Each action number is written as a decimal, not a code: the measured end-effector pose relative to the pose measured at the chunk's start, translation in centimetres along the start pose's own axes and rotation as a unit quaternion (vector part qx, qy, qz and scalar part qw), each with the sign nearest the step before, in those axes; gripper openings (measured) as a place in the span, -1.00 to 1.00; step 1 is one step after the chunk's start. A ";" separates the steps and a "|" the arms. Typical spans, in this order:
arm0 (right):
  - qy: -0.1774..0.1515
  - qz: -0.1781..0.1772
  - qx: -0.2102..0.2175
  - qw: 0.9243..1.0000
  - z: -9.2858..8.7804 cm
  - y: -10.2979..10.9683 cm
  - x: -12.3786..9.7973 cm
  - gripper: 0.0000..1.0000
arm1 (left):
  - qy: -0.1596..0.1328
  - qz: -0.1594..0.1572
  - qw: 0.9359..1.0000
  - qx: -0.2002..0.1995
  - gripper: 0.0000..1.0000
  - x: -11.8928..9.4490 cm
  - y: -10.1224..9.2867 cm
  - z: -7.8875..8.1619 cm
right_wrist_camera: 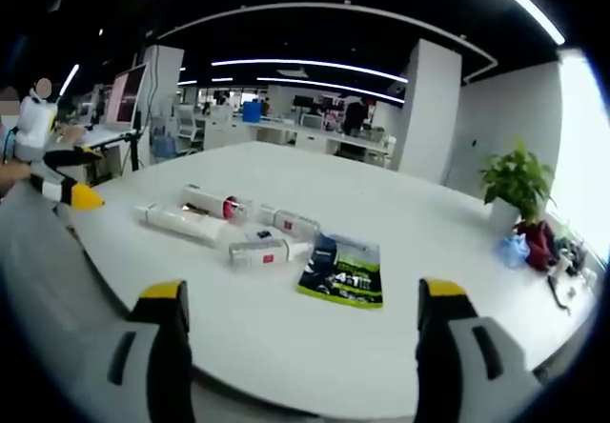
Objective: Arrange the skincare products in the storage area until every visible bottle or jar stands upright without overlapping.
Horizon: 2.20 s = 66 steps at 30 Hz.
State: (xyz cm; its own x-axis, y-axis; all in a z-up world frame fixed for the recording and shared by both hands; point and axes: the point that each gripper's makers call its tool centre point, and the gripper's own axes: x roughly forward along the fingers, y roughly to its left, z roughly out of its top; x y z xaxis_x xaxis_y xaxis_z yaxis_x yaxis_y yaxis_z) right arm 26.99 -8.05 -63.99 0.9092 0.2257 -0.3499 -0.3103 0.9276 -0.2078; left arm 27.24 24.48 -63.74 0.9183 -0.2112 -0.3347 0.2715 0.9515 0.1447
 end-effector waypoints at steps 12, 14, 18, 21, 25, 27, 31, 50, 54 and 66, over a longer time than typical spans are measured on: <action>0.007 -0.002 -0.001 1.000 -0.2 0.0 0.0 1.00 | 0.006 0.001 1.000 0.003 0.94 0.0 0.0 -0.2; 0.009 -0.002 -0.003 1.000 -0.3 0.0 0.0 1.00 | 0.009 0.000 1.000 0.007 0.94 0.0 0.0 -0.3; 0.010 0.000 -0.003 1.000 -0.3 0.0 0.0 1.00 | 0.011 -0.006 1.000 0.013 0.94 0.0 -0.2 -0.3; 0.011 -0.001 -0.004 1.000 -0.4 0.0 0.0 1.00 | 0.005 -0.003 1.000 0.012 0.94 -0.1 -0.1 -0.1; 0.013 -0.001 -0.003 1.000 -0.4 0.0 0.0 1.00 | 0.002 -0.006 1.000 0.010 0.89 -0.1 -0.2 0.1; 0.012 -0.001 -0.003 1.000 -0.4 0.0 0.0 1.00 | 0.020 -0.014 1.000 0.014 0.90 0.0 -0.5 -0.5; 0.014 -0.001 -0.002 1.000 -0.5 0.0 0.0 1.00 | 0.021 -0.021 0.999 0.023 0.90 0.0 -0.6 -0.5; 0.022 -0.007 -0.003 1.000 -0.8 -0.2 -0.1 1.00 | 0.060 -0.051 0.997 0.021 0.79 0.9 0.2 -1.2; 0.024 -0.008 -0.002 1.000 -0.8 -0.3 -0.1 1.00 | 0.075 -0.062 0.994 0.042 0.81 1.4 0.0 -1.4; 0.031 -0.009 -0.001 0.999 -1.1 -0.3 0.0 1.00 | 0.072 -0.094 0.990 0.073 0.90 3.4 -0.2 0.6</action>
State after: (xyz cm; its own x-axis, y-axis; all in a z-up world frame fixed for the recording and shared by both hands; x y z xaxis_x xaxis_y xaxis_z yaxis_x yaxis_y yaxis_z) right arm 26.75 -8.66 -64.88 0.8956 0.1905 -0.4021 -0.2948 0.9309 -0.2156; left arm 30.44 23.42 -64.38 0.8000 -0.3380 -0.4958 0.4829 0.8531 0.1975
